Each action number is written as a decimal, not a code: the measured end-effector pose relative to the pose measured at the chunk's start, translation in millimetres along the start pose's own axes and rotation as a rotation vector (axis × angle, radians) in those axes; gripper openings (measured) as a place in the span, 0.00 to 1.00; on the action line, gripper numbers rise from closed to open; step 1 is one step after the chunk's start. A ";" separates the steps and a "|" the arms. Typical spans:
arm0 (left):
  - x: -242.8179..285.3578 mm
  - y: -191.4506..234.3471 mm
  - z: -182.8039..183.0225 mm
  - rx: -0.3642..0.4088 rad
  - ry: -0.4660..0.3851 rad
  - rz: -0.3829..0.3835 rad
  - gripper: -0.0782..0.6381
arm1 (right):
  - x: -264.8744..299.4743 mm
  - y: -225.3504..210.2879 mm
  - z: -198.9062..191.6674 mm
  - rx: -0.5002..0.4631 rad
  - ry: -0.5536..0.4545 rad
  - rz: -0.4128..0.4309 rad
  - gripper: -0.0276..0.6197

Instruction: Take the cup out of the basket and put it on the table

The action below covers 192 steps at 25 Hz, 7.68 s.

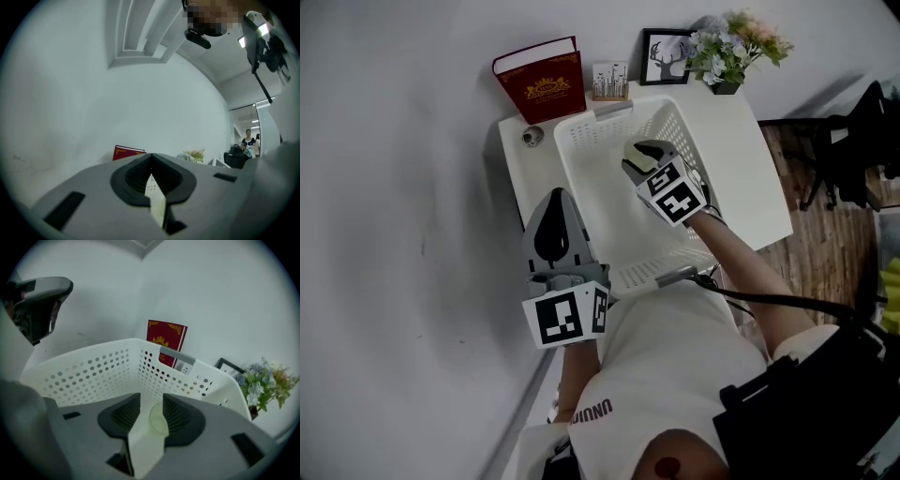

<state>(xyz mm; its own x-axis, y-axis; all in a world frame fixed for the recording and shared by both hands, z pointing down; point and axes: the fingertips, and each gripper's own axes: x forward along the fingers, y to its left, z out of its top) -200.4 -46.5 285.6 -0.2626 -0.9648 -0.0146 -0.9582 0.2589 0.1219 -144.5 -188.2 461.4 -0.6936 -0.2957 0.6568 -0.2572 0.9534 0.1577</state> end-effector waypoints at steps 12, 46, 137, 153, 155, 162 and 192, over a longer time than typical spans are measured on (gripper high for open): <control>-2.6 9.4 -4.0 -0.019 0.002 0.004 0.12 | 27.6 2.3 -36.0 -0.034 0.158 -0.025 0.32; -0.1 13.4 -4.1 -0.018 0.016 0.009 0.12 | 48.4 5.4 -64.7 -0.131 0.282 -0.011 0.12; 3.8 -10.8 -6.1 0.022 0.020 -0.061 0.12 | -32.1 3.1 24.3 -0.280 -0.045 -0.230 0.10; 1.3 -22.2 -4.5 0.030 0.029 -0.090 0.12 | -64.2 0.8 38.7 -0.283 -0.107 -0.288 0.10; 0.5 -23.6 -4.2 0.030 0.029 -0.095 0.12 | -68.0 0.9 40.1 -0.287 -0.113 -0.297 0.10; -1.2 -26.0 -5.1 0.031 0.029 -0.102 0.12 | -77.8 1.1 44.9 -0.293 -0.131 -0.320 0.10; -0.4 -58.1 -4.4 0.051 0.030 -0.169 0.12 | -142.4 -16.1 57.6 -0.281 -0.212 -0.445 0.10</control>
<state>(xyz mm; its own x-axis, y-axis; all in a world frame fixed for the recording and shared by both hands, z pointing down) -144.1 -61.3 282.9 -0.0947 -0.9955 -0.0011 -0.9931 0.0944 0.0694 -80.3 -164.9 322.8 -0.6865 -0.6508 0.3242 -0.3871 0.7046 0.5947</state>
